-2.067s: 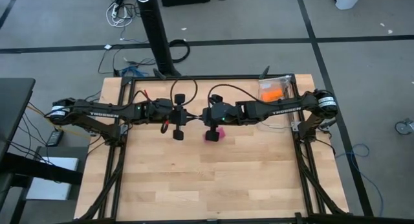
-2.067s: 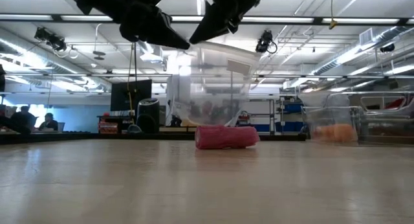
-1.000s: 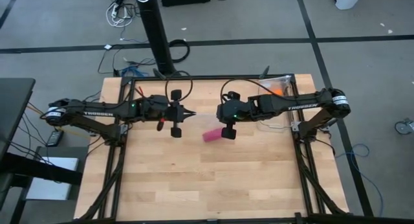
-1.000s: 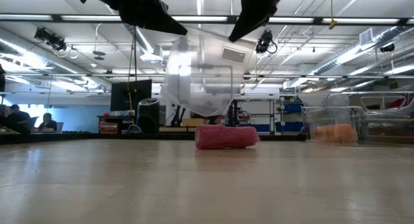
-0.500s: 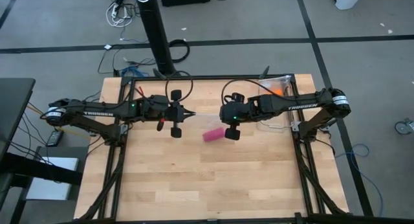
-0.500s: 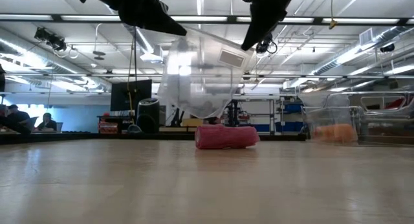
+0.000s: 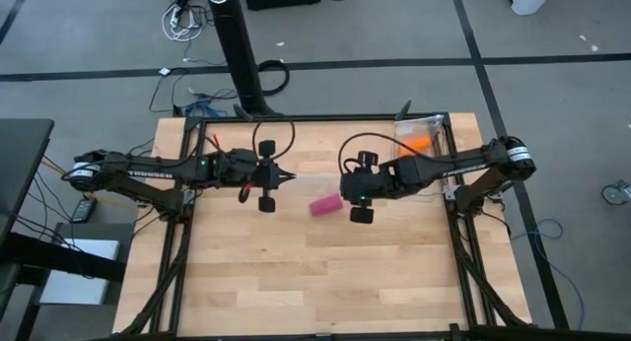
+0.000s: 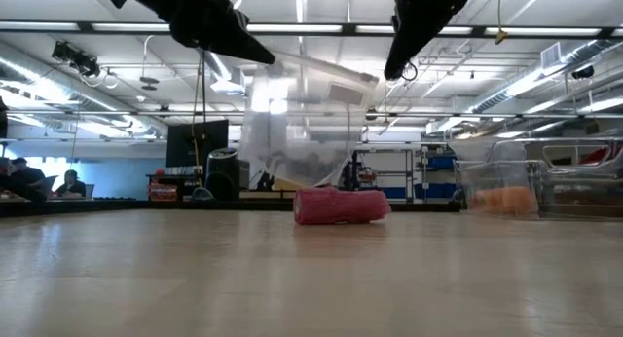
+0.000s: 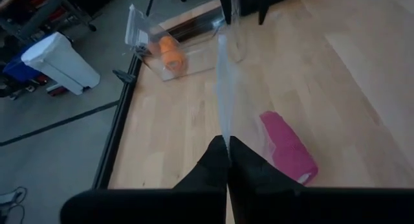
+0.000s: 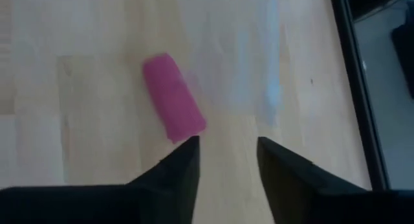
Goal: Roll bandage
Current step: Open the transparent zip bag
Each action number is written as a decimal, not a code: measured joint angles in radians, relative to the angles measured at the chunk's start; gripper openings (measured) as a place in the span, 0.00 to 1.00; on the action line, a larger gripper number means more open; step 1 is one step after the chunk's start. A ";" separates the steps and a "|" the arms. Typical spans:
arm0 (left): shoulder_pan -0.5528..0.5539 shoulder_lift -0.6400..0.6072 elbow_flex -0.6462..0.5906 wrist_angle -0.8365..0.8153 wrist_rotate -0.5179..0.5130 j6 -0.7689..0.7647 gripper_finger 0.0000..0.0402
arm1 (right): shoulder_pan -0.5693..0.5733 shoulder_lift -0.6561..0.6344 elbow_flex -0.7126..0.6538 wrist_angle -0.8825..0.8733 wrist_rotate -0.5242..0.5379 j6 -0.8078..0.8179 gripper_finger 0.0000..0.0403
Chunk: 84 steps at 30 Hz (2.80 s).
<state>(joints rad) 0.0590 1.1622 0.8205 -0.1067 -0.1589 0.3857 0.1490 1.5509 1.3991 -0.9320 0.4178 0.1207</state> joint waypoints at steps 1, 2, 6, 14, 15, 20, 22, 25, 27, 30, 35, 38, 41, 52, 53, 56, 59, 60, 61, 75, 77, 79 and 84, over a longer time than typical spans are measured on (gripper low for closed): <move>-0.005 0.000 -0.003 0.004 -0.002 0.003 0.01 | 0.010 -0.002 0.000 0.015 0.002 -0.001 0.40; -0.009 0.000 -0.004 0.006 -0.006 0.004 0.01 | 0.019 -0.004 0.000 0.038 0.003 -0.010 0.42; -0.031 0.000 -0.006 0.006 -0.040 0.034 0.01 | 0.046 -0.009 0.001 0.155 0.005 -0.094 0.46; -0.051 0.001 -0.006 0.015 -0.054 0.055 0.01 | 0.033 0.019 0.003 0.394 0.042 -0.267 0.11; -0.052 0.002 -0.006 0.014 -0.055 0.055 0.01 | 0.030 0.021 0.003 0.404 0.041 -0.290 0.06; -0.053 0.002 -0.006 0.021 -0.056 0.059 0.01 | 0.001 0.046 0.003 0.459 0.032 -0.358 0.03; -0.053 0.002 -0.006 0.025 -0.055 0.059 0.01 | -0.013 0.053 0.003 0.459 0.027 -0.360 0.01; -0.053 0.002 -0.006 0.027 -0.055 0.059 0.01 | -0.031 0.059 0.005 0.469 0.003 -0.359 0.01; -0.053 0.003 -0.006 0.027 -0.055 0.059 0.01 | -0.036 0.063 0.003 0.455 -0.007 -0.360 0.01; -0.053 0.003 -0.006 0.035 -0.055 0.058 0.01 | -0.047 0.072 0.003 0.460 -0.040 -0.358 0.01; -0.053 0.003 -0.006 0.035 -0.055 0.053 0.01 | -0.060 0.098 0.003 0.458 -0.059 -0.354 0.00; -0.053 0.003 -0.006 0.024 -0.055 0.050 0.01 | -0.061 0.099 0.003 0.463 -0.033 -0.359 0.00; -0.053 0.003 -0.006 0.025 -0.054 0.049 0.01 | -0.061 0.099 0.003 0.473 -0.019 -0.360 0.00; -0.054 0.003 -0.006 0.005 -0.047 0.048 0.01 | -0.072 0.091 0.003 0.488 0.004 -0.359 0.00; -0.055 0.003 -0.006 0.004 -0.047 0.048 0.01 | -0.068 0.091 0.003 0.489 0.011 -0.359 0.00; -0.055 0.003 -0.006 0.005 -0.048 0.047 0.01 | -0.056 0.091 0.003 0.489 0.051 -0.370 0.00; -0.055 0.003 -0.006 0.004 -0.049 0.045 0.01 | -0.048 0.091 0.003 0.490 0.064 -0.378 0.00; -0.055 0.003 -0.006 0.005 -0.049 0.041 0.01 | -0.046 0.091 0.003 0.490 0.064 -0.379 0.00; -0.055 0.003 -0.006 0.004 -0.049 0.041 0.01 | -0.046 0.091 0.003 0.491 0.066 -0.382 0.00; -0.054 0.003 -0.006 0.011 -0.062 -0.032 0.01 | -0.037 0.093 0.003 0.490 0.060 -0.387 0.00; -0.054 0.003 -0.006 0.015 -0.065 -0.055 0.01 | -0.037 0.096 0.003 0.488 0.059 -0.384 0.00; -0.054 0.003 -0.006 0.023 -0.065 -0.076 0.01 | -0.037 0.097 0.003 0.488 0.059 -0.380 0.00; -0.054 0.003 -0.006 0.027 -0.065 -0.101 0.01 | -0.018 0.099 0.003 0.494 0.121 -0.390 0.00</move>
<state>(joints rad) 0.0048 1.1652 0.8143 -0.0799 -0.2241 0.2845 0.1310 1.6497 1.4025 -0.4378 0.5383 -0.2689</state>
